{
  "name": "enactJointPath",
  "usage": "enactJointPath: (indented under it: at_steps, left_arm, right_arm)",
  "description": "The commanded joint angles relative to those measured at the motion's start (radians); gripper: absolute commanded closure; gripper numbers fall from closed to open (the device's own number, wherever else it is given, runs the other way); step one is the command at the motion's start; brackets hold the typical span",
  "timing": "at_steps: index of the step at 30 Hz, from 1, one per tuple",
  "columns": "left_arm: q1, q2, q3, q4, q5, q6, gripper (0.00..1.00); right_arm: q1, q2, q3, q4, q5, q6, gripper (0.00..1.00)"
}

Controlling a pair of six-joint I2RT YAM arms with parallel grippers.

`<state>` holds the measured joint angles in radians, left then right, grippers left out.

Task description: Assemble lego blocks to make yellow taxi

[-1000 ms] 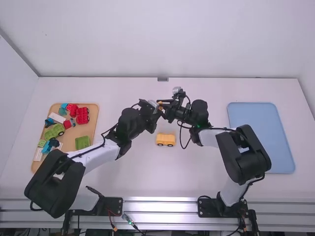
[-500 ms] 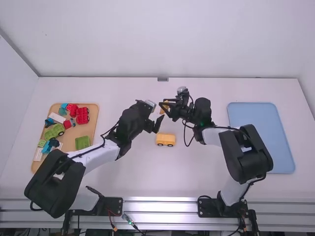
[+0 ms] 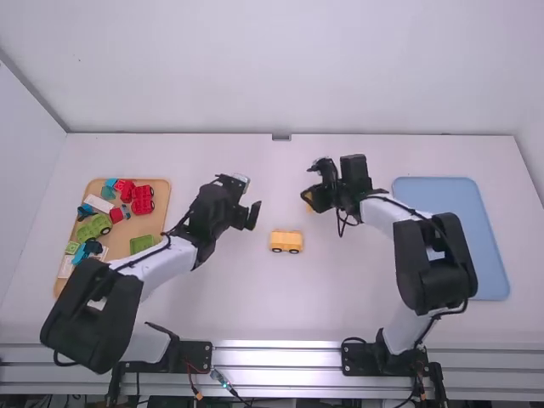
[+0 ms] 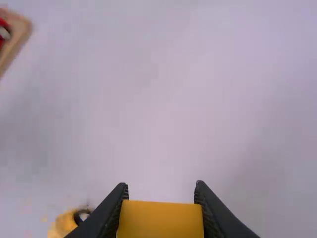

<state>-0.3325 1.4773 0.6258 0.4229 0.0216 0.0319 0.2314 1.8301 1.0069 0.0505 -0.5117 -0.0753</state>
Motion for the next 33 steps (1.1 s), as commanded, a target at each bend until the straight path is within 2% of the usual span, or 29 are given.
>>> enactJointPath:
  at_steps: [1,3,6,11,17,22,24,27,33]
  left_arm:
    - [0.061,0.000,0.048,-0.019,0.100,0.025,0.01]
    - [0.127,0.000,0.064,-0.039,0.164,0.025,0.01]
    - [0.191,0.000,0.071,-0.049,0.237,0.026,0.01]
    - [0.277,0.000,0.071,-0.053,0.338,0.044,0.01]
    - [0.312,0.000,0.071,-0.069,0.385,0.070,0.01]
    - [0.312,0.000,0.071,-0.075,0.387,0.070,0.01]
    - [0.312,0.000,0.071,-0.075,0.385,0.071,0.01]
    - [0.312,0.000,0.071,-0.074,0.385,0.073,0.01]
    - [0.312,0.000,0.071,-0.075,0.386,0.071,0.01]
  right_arm:
    - [0.035,-0.018,0.101,-0.149,0.183,-0.256,1.00]
    - [0.060,-0.018,0.152,-0.319,0.308,-0.384,1.00]
    - [0.072,-0.018,0.171,-0.457,0.400,-0.489,1.00]
    - [0.071,-0.018,0.170,-0.644,0.401,-0.677,1.00]
    - [0.071,-0.018,0.169,-0.780,0.399,-0.790,1.00]
    - [0.071,-0.018,0.120,-0.768,0.396,-0.850,1.00]
    - [0.072,-0.018,0.061,-0.696,0.397,-0.853,1.00]
    - [0.084,-0.018,0.018,-0.676,0.396,-0.910,1.00]
    - [0.117,-0.018,0.007,-0.673,0.388,-0.929,1.00]
